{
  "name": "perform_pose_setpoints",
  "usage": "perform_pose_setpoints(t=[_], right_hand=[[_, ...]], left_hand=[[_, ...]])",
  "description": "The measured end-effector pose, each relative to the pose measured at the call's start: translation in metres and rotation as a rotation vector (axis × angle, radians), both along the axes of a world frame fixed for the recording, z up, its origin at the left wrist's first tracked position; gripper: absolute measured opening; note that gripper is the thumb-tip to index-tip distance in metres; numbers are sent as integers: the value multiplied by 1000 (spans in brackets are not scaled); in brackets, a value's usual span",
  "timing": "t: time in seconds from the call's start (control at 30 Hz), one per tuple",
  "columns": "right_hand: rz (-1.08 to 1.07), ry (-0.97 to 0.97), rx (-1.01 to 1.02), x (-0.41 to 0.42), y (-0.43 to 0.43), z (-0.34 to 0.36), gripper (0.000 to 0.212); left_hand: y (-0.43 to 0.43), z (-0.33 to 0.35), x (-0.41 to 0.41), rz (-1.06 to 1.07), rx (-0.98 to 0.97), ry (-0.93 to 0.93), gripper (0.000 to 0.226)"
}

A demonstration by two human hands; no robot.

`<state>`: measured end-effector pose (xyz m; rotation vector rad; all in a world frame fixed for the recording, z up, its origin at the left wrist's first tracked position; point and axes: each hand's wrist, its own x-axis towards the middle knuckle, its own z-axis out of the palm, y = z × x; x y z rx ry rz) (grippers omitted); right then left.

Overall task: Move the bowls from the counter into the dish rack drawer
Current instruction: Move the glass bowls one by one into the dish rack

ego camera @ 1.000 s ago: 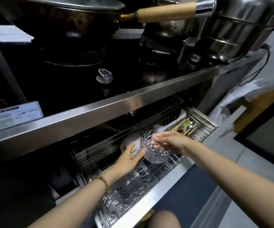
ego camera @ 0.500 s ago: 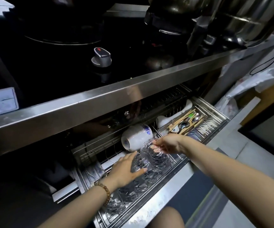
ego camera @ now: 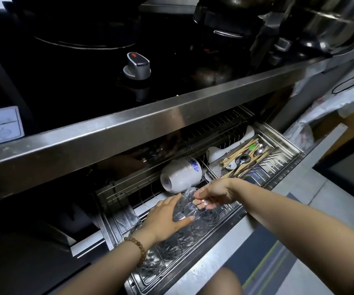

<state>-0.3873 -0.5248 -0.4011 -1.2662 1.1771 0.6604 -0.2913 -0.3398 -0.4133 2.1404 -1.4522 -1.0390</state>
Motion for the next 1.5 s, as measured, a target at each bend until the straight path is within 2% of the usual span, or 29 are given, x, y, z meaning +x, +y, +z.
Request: perform_pose_setpoints(t=[0.27, 0.43, 0.53, 0.6, 0.67, 0.8, 0.97, 1.1, 1.3, 1.43, 1.5], right_hand=[[74, 38, -1, 2, 5, 10, 16], [163, 24, -189, 1, 16, 28, 13], [-16, -139, -394, -4, 19, 47, 32], [-184, -265, -373, -8, 23, 66, 39], [-305, -390, -337, -10, 31, 90, 35], [-405, -631, -331, -19, 62, 143, 35], [-345, -822, -453, -28, 108, 203, 27], [-242, -918, -576, -28, 142, 245, 33], [-57, -1039, -668, 0, 192, 305, 37], [109, -1120, -739, 33, 229, 337, 40], [193, -1142, -761, 54, 247, 346, 42]], left_hand=[[0, -2, 0, 11, 2, 0, 85], [0, 3, 1, 22, -2, 57, 79], [1, 12, 7, 24, -1, 83, 74], [3, 22, 11, 37, -3, 96, 72], [6, 34, 15, 55, -20, 95, 69], [13, 70, 19, 67, -134, 53, 61], [38, 130, 20, 50, -334, 53, 49], [75, 184, 26, 25, -476, 64, 45], [152, 282, 49, 3, -687, -158, 44], [211, 327, 84, 118, -770, -302, 48], [239, 342, 104, 193, -788, -316, 48]])
